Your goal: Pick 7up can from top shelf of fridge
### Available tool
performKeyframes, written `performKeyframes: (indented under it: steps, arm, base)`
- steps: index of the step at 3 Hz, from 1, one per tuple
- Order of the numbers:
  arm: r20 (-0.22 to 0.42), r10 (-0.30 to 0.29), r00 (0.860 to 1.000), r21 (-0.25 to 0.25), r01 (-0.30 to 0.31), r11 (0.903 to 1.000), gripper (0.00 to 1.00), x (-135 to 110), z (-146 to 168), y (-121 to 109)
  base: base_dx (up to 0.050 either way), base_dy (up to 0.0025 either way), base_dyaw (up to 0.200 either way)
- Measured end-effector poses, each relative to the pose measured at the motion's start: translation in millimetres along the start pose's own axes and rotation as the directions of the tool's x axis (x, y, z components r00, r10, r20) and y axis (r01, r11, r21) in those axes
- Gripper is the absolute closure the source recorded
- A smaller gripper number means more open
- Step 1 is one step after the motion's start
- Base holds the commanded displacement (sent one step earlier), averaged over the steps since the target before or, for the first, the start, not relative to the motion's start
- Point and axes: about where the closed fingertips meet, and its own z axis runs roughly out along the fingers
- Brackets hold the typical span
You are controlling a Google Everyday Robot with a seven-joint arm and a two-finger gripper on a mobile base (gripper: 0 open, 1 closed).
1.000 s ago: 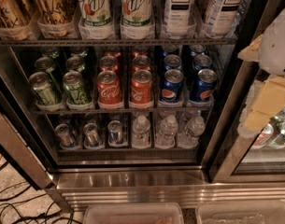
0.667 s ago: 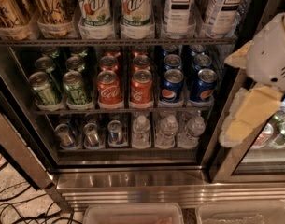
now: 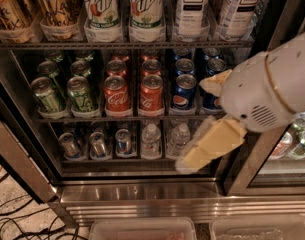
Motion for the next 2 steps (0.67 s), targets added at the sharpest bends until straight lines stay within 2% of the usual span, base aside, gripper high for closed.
performKeyframes:
  steps: [1,2]
  arm:
    - [0.118,0.056,0.991,0.014,-0.058,0.9982,0.00,-11,34,34]
    - [0.192,0.070,0.979,0.066,-0.084,0.9943,0.00,-3,72,62]
  base:
    - [0.000,0.00000,0.000]
    - [0.000,0.00000,0.000]
